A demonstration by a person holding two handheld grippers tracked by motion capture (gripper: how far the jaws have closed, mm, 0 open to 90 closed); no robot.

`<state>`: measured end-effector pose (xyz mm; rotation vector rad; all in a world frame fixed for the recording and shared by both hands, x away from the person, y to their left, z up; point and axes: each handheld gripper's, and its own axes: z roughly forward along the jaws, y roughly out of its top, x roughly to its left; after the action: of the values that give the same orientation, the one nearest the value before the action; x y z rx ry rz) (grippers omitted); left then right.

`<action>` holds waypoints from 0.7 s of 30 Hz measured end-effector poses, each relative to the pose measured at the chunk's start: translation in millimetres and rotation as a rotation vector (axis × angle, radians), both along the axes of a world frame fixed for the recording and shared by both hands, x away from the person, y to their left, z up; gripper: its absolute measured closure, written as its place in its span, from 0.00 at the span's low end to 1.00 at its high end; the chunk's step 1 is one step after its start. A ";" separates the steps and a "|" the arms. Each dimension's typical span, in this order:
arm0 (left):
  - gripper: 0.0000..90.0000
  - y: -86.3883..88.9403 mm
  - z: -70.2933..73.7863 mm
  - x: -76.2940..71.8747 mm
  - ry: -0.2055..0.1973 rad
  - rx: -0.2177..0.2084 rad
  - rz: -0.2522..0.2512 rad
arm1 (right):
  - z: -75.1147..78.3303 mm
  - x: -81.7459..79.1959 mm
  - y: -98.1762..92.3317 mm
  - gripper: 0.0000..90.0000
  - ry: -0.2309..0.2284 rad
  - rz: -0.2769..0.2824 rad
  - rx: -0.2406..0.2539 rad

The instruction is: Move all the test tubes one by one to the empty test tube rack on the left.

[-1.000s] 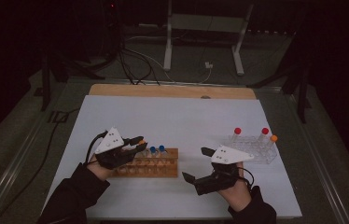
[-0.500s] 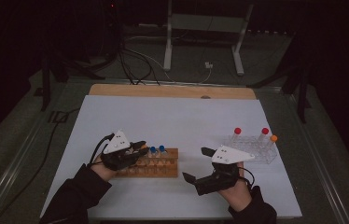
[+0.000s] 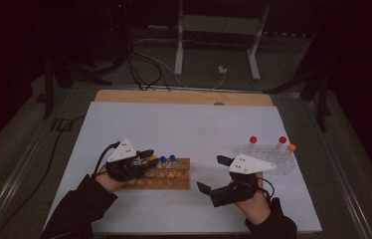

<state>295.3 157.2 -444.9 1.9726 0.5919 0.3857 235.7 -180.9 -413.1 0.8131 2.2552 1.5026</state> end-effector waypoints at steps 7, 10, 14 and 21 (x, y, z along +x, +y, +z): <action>0.27 5.9 13.4 -12.6 -0.014 -0.046 -0.031 | 11.1 2.6 -19.1 0.00 -0.042 -0.056 0.022; 0.17 6.4 17.3 -17.2 -0.010 -0.050 -0.036 | 16.7 5.4 -34.4 0.00 -0.066 -0.104 0.037; 0.02 9.7 21.3 -21.6 0.004 -0.073 -0.071 | 21.6 10.1 -60.7 0.00 -0.103 -0.182 0.065; 0.01 20.7 21.5 -27.7 -0.013 -0.103 -0.099 | 23.2 16.1 -112.5 0.00 -0.140 -0.380 0.063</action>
<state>267.6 177.9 -423.5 1.8907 0.4942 0.3012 251.8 -293.4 -390.0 1.0500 1.8345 1.4057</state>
